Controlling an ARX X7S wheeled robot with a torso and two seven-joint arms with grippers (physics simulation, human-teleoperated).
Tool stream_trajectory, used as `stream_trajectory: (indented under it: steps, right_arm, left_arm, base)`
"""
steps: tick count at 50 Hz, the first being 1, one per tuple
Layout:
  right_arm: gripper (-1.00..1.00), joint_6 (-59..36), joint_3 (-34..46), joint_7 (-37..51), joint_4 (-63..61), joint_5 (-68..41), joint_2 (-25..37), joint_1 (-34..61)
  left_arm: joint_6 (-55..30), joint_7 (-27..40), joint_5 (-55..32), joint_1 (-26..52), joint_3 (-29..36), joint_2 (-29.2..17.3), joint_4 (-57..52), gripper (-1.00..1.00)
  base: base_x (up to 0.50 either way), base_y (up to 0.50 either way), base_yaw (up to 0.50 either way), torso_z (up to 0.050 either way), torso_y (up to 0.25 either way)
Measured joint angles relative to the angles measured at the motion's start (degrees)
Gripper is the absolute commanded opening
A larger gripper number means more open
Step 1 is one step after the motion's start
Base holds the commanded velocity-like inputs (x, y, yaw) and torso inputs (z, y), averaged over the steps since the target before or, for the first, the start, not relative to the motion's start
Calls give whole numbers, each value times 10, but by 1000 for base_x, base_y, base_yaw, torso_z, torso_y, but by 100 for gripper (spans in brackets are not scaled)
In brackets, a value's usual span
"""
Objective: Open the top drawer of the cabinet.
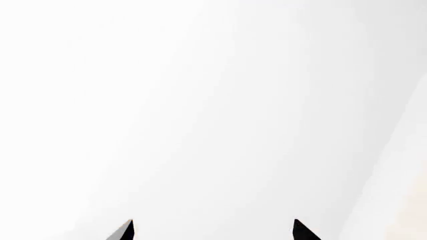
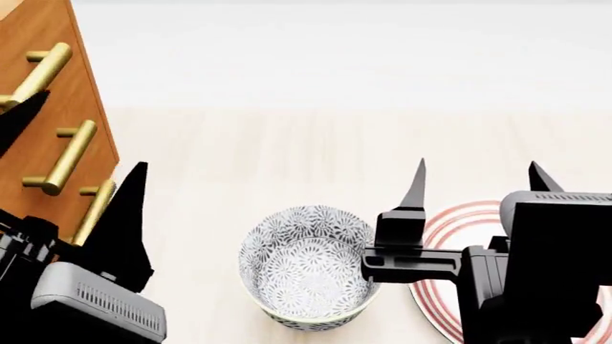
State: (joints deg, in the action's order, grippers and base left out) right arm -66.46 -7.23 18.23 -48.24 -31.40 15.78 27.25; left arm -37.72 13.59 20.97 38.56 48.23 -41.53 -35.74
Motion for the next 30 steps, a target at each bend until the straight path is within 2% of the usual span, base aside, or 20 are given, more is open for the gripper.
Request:
stream_trajectory:
  steps: [18,30]
  right_arm:
    - [100,7,4,4,5,-4,4,-2]
    - [100,13,7,6,9,-5,7,-4]
  left_arm:
    - [24,-1,24,5,31,-12,33,100]
    - [34,7,27,22,26,-5,64,100]
  base:
    - [0,0,0,0,0]
    - [0,0,0,0,0]
